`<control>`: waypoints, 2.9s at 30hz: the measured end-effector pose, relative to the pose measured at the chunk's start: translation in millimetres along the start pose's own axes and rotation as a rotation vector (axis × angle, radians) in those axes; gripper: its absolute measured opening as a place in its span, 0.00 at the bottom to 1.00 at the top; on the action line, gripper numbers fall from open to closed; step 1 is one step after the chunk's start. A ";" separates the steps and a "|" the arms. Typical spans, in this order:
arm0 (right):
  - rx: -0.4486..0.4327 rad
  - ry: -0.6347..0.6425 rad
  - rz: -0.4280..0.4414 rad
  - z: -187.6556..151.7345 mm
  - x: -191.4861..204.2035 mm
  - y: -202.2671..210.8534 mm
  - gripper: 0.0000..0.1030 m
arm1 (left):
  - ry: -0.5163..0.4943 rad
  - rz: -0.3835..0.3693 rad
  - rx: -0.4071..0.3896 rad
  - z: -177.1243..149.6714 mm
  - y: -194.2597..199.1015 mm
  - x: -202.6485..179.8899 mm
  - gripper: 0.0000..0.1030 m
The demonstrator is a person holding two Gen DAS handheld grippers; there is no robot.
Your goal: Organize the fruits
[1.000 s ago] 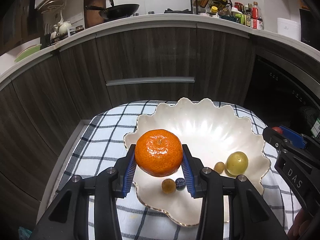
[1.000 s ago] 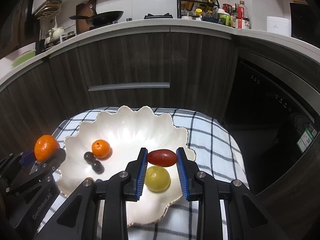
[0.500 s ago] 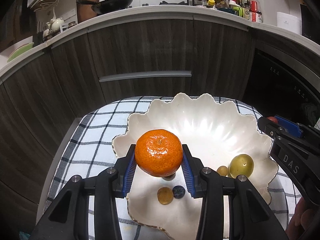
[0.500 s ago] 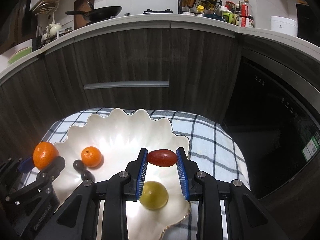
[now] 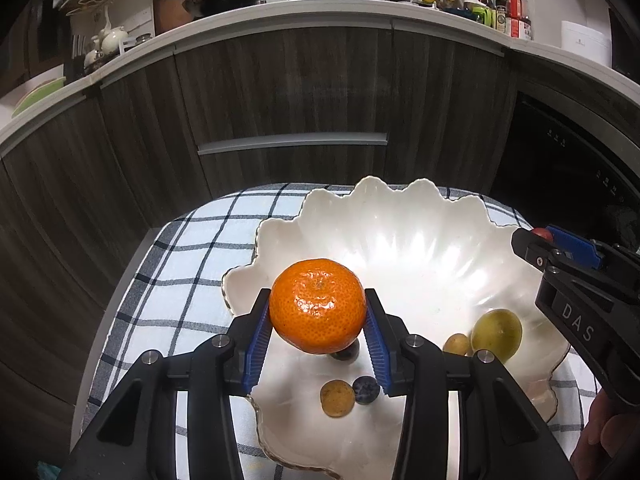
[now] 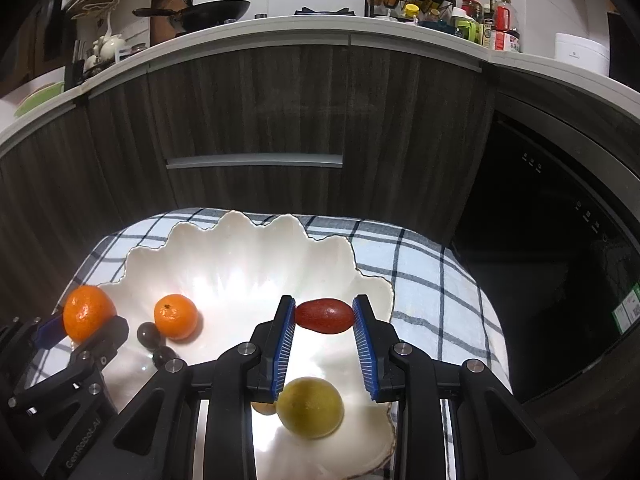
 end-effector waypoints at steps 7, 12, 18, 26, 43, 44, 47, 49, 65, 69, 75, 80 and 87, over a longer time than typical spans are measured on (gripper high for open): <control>-0.031 0.002 -0.030 0.4 -0.5 7.0 0.65 | 0.001 0.049 -0.058 2.9 12.5 2.5 0.70; -0.039 -0.015 -0.042 1.4 -4.7 12.3 0.76 | 0.015 0.063 -0.073 4.5 19.2 5.4 0.81; -0.046 -0.023 -0.047 0.3 -5.9 19.7 0.81 | 0.025 0.070 -0.078 5.8 25.7 7.9 0.86; -0.057 -0.023 -0.045 -1.0 -5.0 35.1 0.81 | 0.026 0.074 -0.098 6.1 40.2 9.2 0.86; -0.095 -0.029 -0.053 -9.5 -4.1 84.8 0.81 | 0.026 0.076 -0.144 -3.5 87.5 16.7 0.86; -0.097 -0.030 -0.052 -9.9 -4.0 87.3 0.81 | 0.026 0.075 -0.146 -4.3 90.3 17.3 0.86; -0.105 -0.030 -0.053 -11.4 -2.8 96.6 0.81 | 0.029 0.073 -0.150 -7.6 98.9 19.7 0.86; -0.111 -0.026 -0.055 -12.9 -1.8 103.5 0.81 | 0.029 0.073 -0.152 -11.0 105.0 21.1 0.86; -0.121 -0.025 -0.055 -45.2 6.4 149.9 0.81 | 0.013 0.066 -0.146 -45.1 145.4 29.7 0.86; -0.117 -0.029 -0.052 -54.6 8.4 159.0 0.81 | 0.010 0.066 -0.138 -55.6 153.7 31.7 0.86; -0.115 -0.040 -0.053 -67.9 8.9 172.3 0.81 | 0.008 0.061 -0.134 -73.1 167.2 34.2 0.86; -0.100 -0.065 -0.053 -82.0 5.7 182.6 0.81 | 0.000 0.063 -0.135 -88.4 176.4 35.3 0.86; -0.092 -0.058 -0.064 -102.9 5.4 196.0 0.81 | -0.004 0.061 -0.132 -100.9 184.7 36.7 0.86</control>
Point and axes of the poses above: each gripper's, at about its wrist camera, not at the fingertips, and y roughly against the way its jaws point, x to its left, z to its top, the point moved 1 cm from there along -y, roughly the way its jaws point, and after that the axes turned 3 degrees about -z, right-handed, at the moved point
